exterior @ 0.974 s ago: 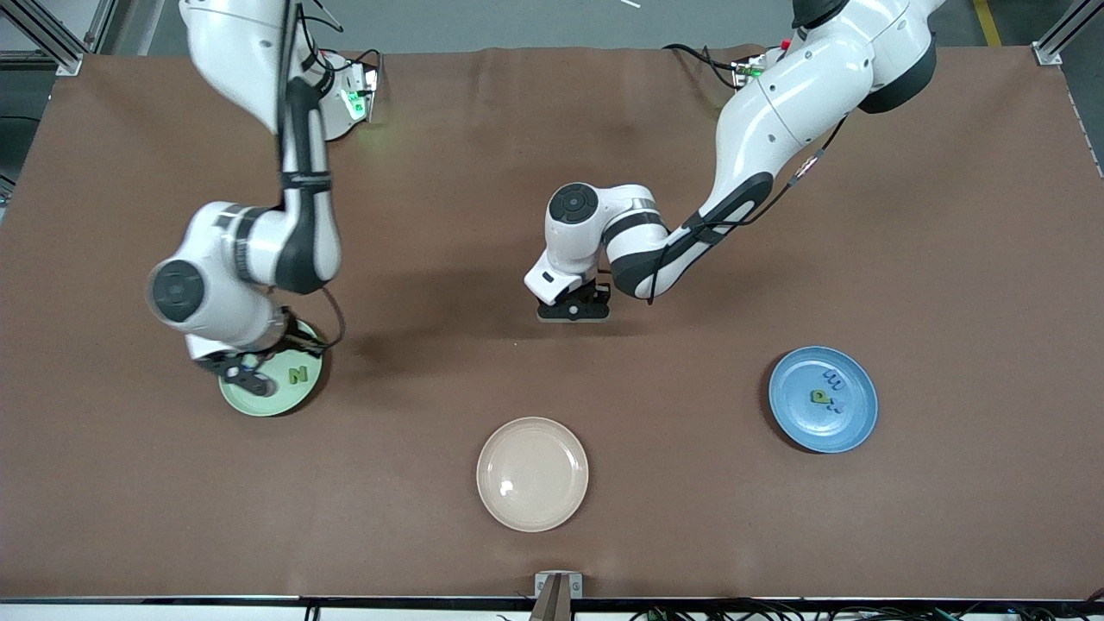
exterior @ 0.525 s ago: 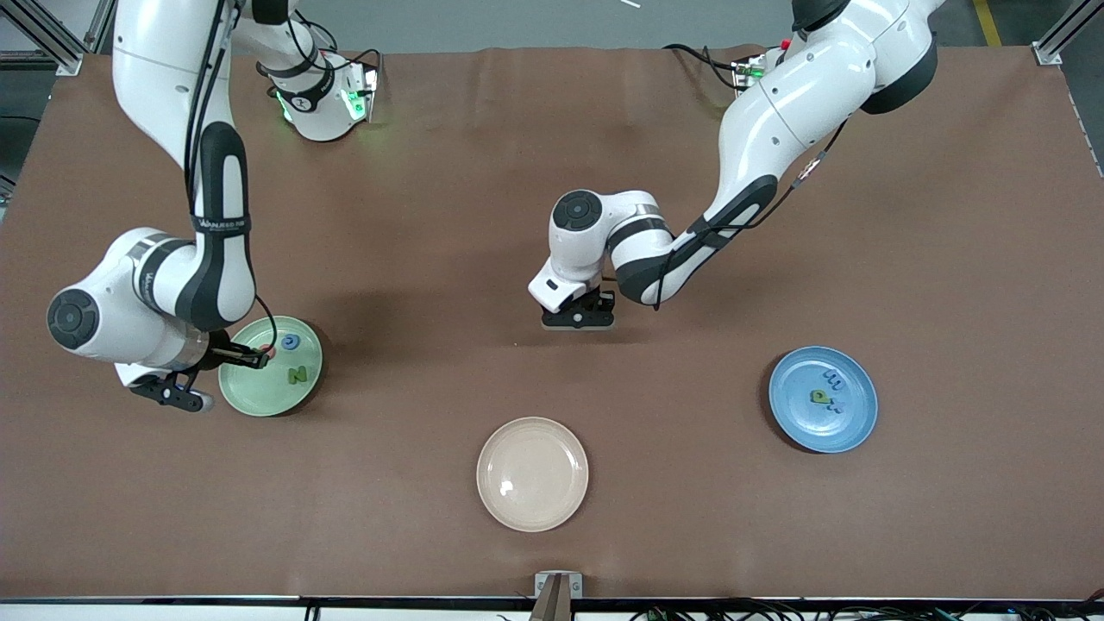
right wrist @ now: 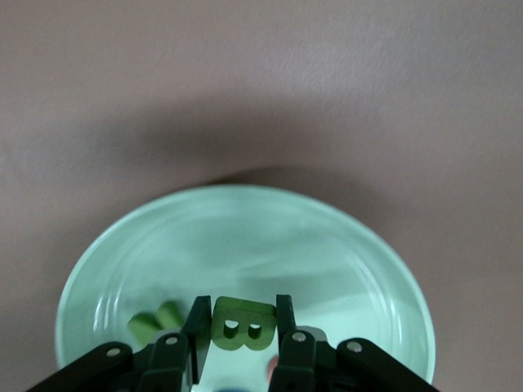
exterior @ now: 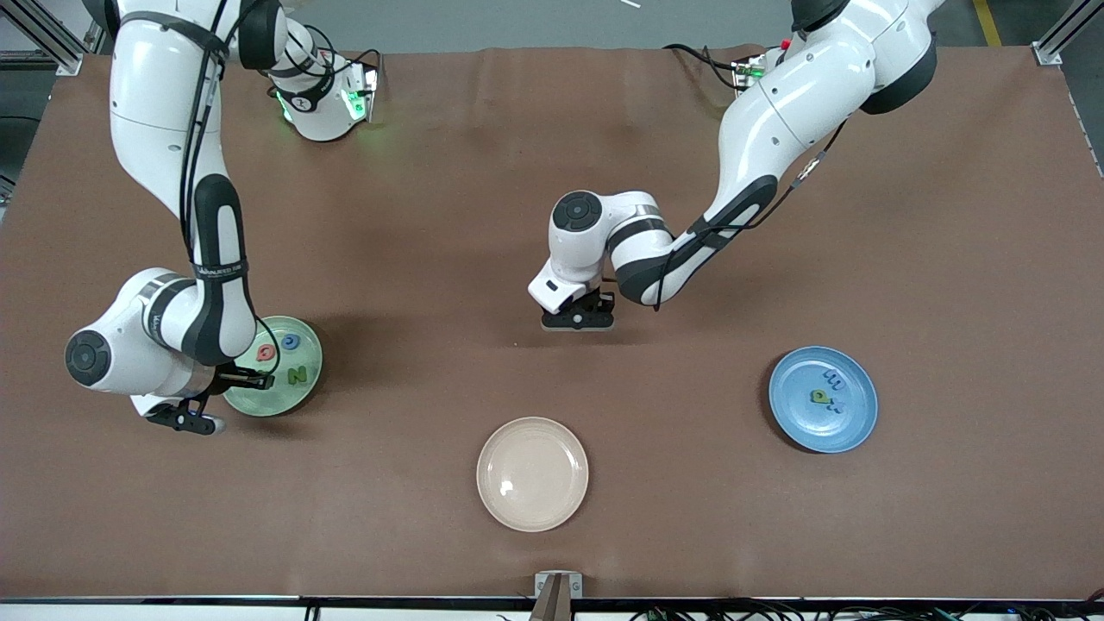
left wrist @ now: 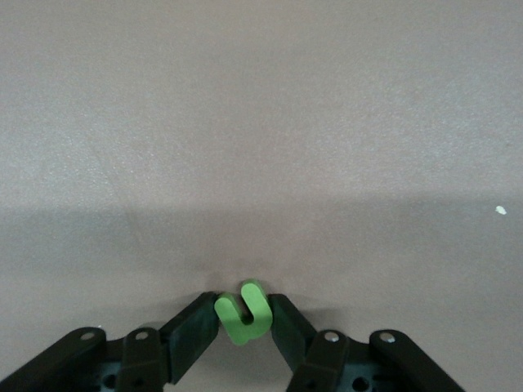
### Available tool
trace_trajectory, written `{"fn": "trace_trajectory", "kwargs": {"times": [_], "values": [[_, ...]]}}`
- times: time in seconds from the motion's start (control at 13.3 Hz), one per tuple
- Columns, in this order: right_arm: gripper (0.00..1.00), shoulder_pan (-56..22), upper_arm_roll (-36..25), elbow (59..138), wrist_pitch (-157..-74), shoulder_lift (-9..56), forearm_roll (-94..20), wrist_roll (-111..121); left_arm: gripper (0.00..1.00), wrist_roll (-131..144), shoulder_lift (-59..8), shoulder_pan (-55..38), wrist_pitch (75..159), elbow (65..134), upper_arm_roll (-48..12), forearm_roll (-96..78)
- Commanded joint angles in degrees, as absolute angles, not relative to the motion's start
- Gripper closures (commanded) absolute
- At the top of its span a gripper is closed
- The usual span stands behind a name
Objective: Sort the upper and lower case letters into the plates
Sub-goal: 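Place the B on the green plate while the left gripper carries u to blue plate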
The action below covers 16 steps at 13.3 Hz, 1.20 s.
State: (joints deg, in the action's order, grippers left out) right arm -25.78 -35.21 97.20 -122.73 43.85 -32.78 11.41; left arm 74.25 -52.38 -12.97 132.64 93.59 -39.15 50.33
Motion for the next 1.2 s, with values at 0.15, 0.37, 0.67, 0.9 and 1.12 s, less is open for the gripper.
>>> {"fn": "trace_trajectory", "kwargs": {"times": [0.15,0.37,0.67,0.9,1.12], "values": [[0.84,-24.61,-33.22,96.85,-123.84,44.38,-32.69,11.95,1.00,74.45,-53.70,-14.24,132.54,92.64,-37.97,50.63],[0.81,-24.61,-32.69,97.29,-123.84,44.38,-32.78,11.87,1.00,74.44,-52.91,-13.45,132.10,92.46,-38.06,50.54],[0.05,-24.79,-32.70,96.85,-123.31,44.03,-32.78,11.25,1.00,74.18,-51.07,-11.26,129.74,92.46,-38.84,49.23],[0.00,-25.22,-32.96,96.94,-123.13,43.59,-32.70,11.34,1.00,73.92,-50.19,-5.91,127.19,92.46,-43.48,48.34],[0.00,-25.31,-33.05,97.03,-122.18,42.37,-32.43,11.34,1.00,70.77,-50.19,4.01,121.31,92.55,-51.65,48.34]]}}
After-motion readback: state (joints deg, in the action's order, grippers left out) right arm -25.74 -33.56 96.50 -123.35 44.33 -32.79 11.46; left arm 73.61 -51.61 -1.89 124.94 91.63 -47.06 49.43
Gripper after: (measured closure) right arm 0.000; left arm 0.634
